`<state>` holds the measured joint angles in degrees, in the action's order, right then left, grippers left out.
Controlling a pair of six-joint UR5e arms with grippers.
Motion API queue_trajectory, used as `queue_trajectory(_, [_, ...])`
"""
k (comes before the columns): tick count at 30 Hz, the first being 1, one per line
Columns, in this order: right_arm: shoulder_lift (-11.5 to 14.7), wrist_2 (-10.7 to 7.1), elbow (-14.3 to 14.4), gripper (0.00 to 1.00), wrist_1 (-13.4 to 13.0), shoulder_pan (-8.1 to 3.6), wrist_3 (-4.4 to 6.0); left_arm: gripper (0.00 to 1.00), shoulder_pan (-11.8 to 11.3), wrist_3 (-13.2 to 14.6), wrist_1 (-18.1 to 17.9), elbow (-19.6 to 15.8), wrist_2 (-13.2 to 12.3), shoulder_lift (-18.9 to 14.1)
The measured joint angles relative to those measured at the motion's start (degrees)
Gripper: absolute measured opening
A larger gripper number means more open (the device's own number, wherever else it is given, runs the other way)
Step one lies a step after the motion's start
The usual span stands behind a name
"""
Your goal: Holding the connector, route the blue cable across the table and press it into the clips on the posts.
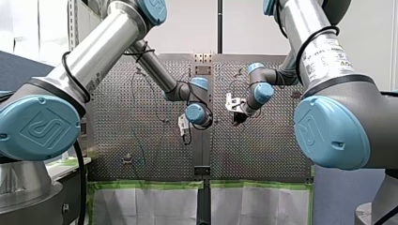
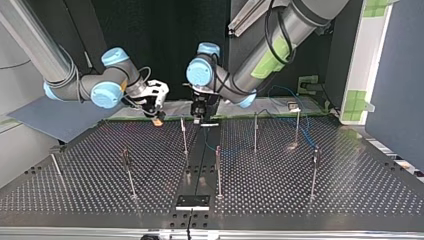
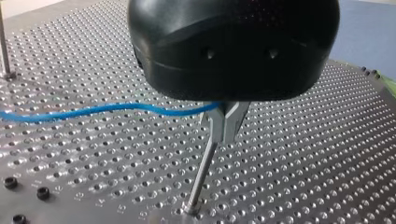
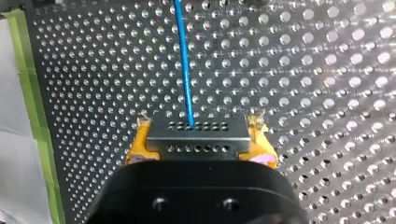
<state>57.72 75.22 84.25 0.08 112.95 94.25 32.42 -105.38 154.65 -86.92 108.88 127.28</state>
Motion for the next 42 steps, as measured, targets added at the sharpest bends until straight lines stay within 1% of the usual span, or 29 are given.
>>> queue_trajectory(6, [-1.0,-0.14,-0.6,0.0,0.0,-0.56,-0.02,0.01,-0.9,0.0,-0.1,0.0,-1.6,0.1])
queue_trajectory(10, [-1.8,-0.18,-0.9,0.0,0.0,-0.78,-0.06,0.01,-1.2,-0.1,0.2,0.6,-2.5,0.8])
queue_trajectory(16, [-2.1,-0.2,-1.7,0.0,-0.1,-1.17,0.0,0.01,-1.4,-0.9,-0.4,3.3,-2.7,2.9])
queue_trajectory(21, [-2.8,-0.3,-3.4,0.0,0.0,-1.46,0.03,0.01,-2.2,-1.5,0.4,5.7,-2.8,3.4])
queue_trajectory(28, [-3.9,-0.44,-5.2,0.0,0.0,-2.04,0.09,0.01,-3.6,-1.4,2.0,9.0,-3.2,5.1])
queue_trajectory(29, [-4.0,-0.45,-5.4,0.0,-0.1,-2.16,0.12,0.03,-3.7,-1.3,2.2,9.3,-3.2,5.1])
queue_trajectory(30, [-4.1,-0.45,-5.6,0.0,-0.1,-2.3,0.16,0.09,-3.9,-1.2,2.3,9.6,-3.3,5.2])
queue_trajectory(31, [-4.1,-0.5,-5.7,0.0,-0.1,-2.45,0.2,0.09,-4.0,-1.2,2.4,9.8,-3.3,5.2])
queue_trajectory(32, [-4.2,-0.59,-5.9,0.0,-0.1,-2.64,0.24,0.13,-4.1,-1.1,2.6,10.1,-3.3,5.2])
queue_trajectory(33, [-4.2,-0.66,-6.0,0.0,-0.1,-2.78,0.25,0.21,-4.1,-1.1,2.8,10.3,-3.2,5.2])
queue_trajectory(34, [-4.3,-0.72,-6.1,0.0,-0.1,-2.92,0.26,0.21,-4.2,-0.9,3.0,10.4,-3.2,5.2])
queue_trajectory(35, [-4.4,-0.79,-6.2,0.0,-0.1,-3.13,0.27,0.28,-4.2,-0.7,3.4,10.6,-3.0,5.2])
queue_trajectory(36, [-4.4,-0.82,-6.3,0.0,-0.2,-3.27,0.27,0.4,-4.2,-0.4,3.7,10.7,-2.8,5.2])
queue_trajectory(37, [-4.4,-0.89,-6.4,0.0,-0.2,-3.43,0.25,0.4,-4.2,-0.2,4.0,10.8,-2.6,5.2])
queue_trajectory(39, [-4.5,-1.13,-6.5,0.0,-0.2,-3.62,0.19,0.61,-4.2,0.1,4.6,10.9,-2.1,5.2])
queue_trajectory(40, [-4.5,-1.43,-6.6,0.0,-0.2,-3.69,0.13,0.61,-4.1,0.2,4.9,10.9,-1.9,5.2])
queue_trajectory(41, [-4.5,-1.68,-6.6,0.0,-0.2,-3.73,0.08,0.84,-4.1,0.4,5.1,10.9,-1.8,5.2])
queue_trajectory(42, [-4.5,-1.89,-6.6,0.0,-0.2,-3.76,0.02,0.95,-4.0,0.5,5.3,10.9,-1.7,5.2])
